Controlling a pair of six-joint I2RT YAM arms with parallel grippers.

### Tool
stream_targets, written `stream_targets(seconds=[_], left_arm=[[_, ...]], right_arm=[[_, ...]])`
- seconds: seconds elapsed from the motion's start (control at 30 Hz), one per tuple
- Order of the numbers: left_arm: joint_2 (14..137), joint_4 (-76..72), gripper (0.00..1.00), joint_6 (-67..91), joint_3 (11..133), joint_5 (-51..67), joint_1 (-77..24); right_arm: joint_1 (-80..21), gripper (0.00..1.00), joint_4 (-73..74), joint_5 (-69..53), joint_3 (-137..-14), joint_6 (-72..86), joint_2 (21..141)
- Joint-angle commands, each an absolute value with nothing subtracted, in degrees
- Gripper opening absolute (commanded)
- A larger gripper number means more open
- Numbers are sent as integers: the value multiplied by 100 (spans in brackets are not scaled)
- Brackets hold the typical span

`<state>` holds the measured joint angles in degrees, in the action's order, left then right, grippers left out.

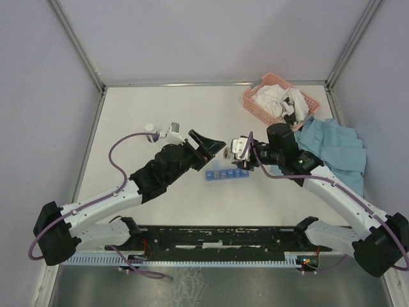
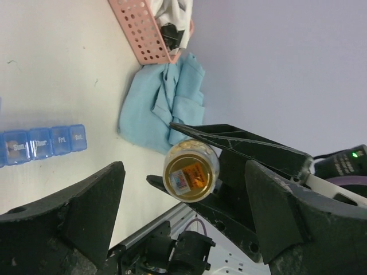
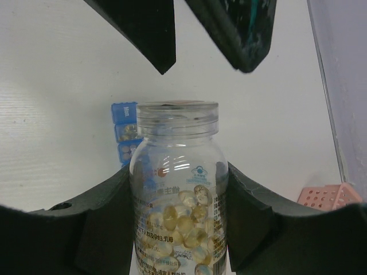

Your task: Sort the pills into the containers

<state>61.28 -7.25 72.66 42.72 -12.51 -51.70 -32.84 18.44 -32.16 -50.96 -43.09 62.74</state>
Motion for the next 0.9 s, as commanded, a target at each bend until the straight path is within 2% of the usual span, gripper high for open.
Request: stream_targets(seconds=[0.0,0.47,0.87], left_arm=[[6284,-654,91,7492,4658,-1726,-5316],[6592,-756,84,7506,4779,-1597,-5517],[6606,-939,67,7434,4694,-1523,-5562]], right_arm=[[-3385,9,1514,-2988,-5122,-4434,6228],[-3520,9,1485,-2804,-5148,-4404,6301],[-3547,9,1481,-2744,-5155,-4382,6358]])
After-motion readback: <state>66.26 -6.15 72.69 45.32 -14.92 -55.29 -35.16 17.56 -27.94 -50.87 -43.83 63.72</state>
